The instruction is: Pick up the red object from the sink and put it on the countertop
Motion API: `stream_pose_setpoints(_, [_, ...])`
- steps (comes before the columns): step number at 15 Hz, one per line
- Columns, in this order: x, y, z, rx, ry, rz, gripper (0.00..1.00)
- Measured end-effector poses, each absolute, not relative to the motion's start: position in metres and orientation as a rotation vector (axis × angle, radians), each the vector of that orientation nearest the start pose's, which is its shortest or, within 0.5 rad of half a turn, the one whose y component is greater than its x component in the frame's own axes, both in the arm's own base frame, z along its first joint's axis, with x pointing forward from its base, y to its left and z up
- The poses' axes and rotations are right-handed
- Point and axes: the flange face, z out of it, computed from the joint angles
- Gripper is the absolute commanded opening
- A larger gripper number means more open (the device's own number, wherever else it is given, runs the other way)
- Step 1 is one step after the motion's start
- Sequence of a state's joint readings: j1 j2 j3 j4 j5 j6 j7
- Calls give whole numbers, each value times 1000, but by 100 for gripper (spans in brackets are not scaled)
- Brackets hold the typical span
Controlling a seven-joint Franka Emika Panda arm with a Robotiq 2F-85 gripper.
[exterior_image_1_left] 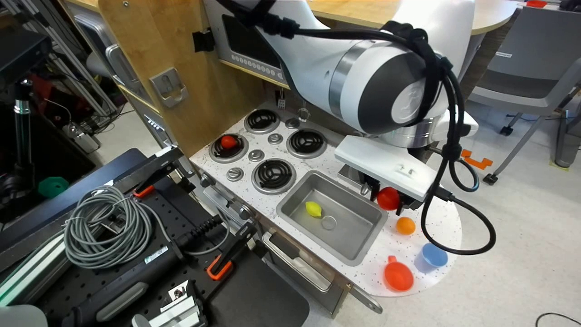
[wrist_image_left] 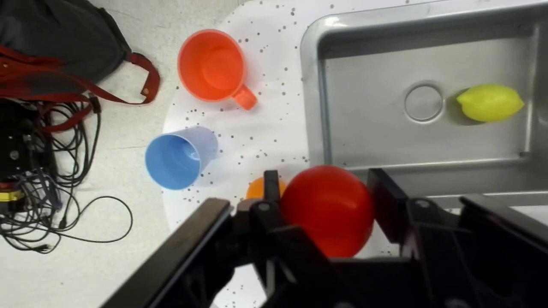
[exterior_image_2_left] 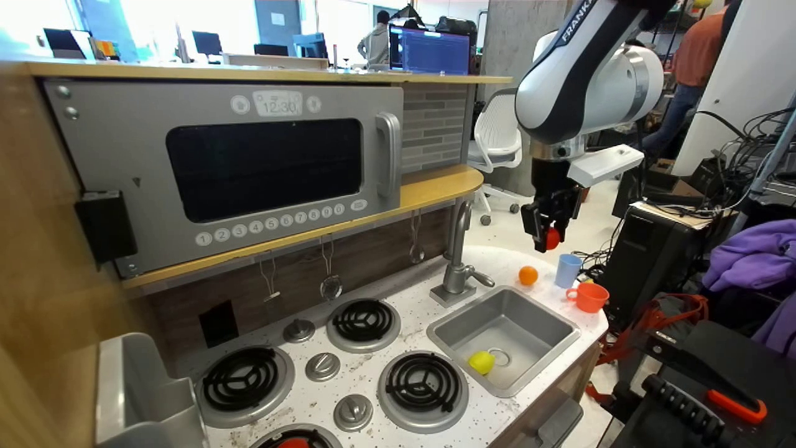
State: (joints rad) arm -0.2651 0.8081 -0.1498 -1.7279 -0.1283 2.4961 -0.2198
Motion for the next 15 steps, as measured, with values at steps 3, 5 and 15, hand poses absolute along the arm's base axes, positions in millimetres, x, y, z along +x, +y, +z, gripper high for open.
stream_pose_setpoints(3, [616, -272, 107, -3321, 205, 133, 30])
stream_pose_setpoints(5, [625, -278, 97, -3325, 280, 132, 30])
stream_pose_setpoints(15, [635, -288, 27, -3339, 478, 223, 30])
